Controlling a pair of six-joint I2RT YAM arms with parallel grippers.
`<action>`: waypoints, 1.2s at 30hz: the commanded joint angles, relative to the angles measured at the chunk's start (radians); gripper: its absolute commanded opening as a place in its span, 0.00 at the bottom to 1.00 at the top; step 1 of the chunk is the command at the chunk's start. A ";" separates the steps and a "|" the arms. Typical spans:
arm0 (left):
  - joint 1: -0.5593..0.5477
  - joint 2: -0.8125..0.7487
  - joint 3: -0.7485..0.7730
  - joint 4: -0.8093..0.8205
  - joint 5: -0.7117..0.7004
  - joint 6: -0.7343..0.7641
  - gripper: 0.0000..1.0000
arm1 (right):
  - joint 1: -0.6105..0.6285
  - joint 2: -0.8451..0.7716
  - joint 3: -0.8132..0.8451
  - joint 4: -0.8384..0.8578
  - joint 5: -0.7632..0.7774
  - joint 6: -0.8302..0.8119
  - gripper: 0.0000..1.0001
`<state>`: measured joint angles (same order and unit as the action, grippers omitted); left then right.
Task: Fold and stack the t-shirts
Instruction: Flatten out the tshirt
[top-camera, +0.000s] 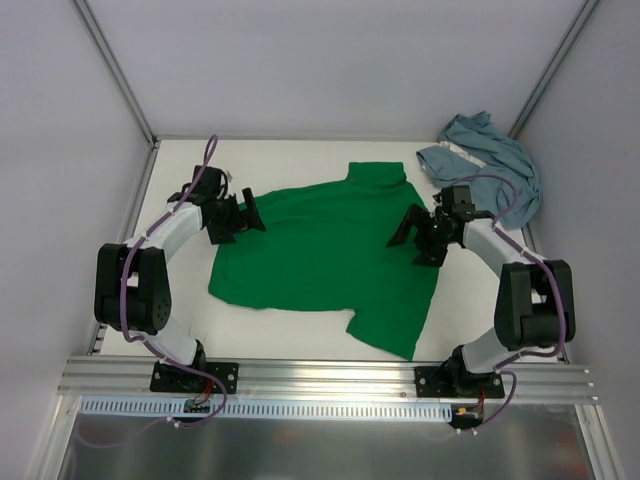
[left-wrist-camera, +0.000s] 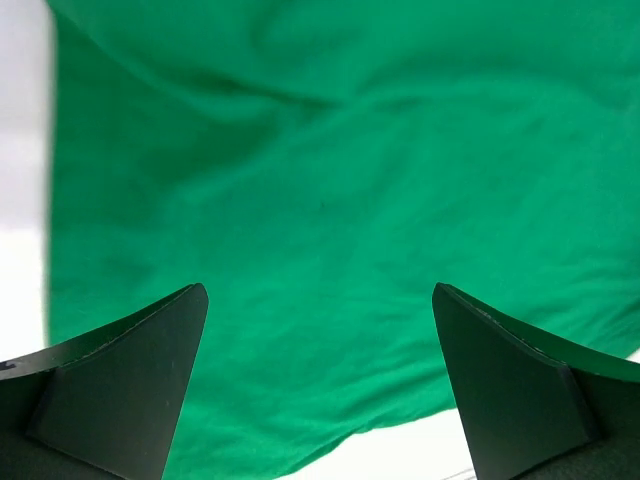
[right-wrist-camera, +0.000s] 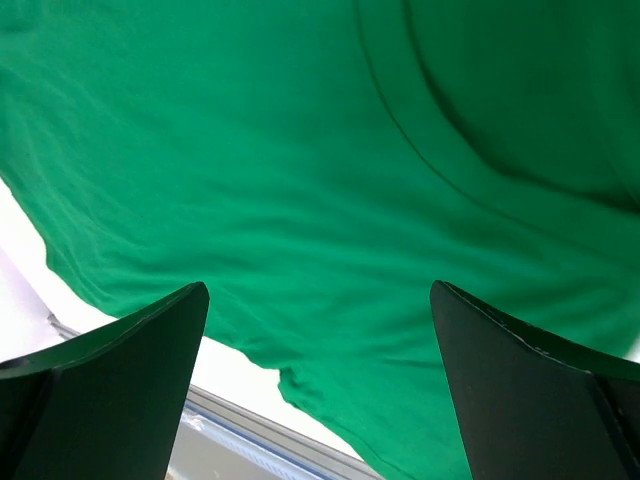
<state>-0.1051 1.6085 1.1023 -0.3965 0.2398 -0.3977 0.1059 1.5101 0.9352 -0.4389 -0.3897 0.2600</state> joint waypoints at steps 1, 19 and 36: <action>-0.013 -0.007 -0.050 0.064 0.075 -0.059 0.99 | 0.027 0.082 0.082 0.075 -0.054 0.028 0.99; -0.100 0.061 -0.166 0.134 0.041 -0.128 0.99 | 0.055 0.243 0.010 0.206 -0.084 0.097 0.99; -0.199 -0.235 -0.496 0.166 0.029 -0.297 0.99 | 0.034 -0.083 -0.256 0.120 -0.005 0.108 0.99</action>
<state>-0.2855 1.4185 0.6712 -0.1413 0.2787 -0.6388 0.1509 1.4887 0.7219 -0.2111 -0.4576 0.3737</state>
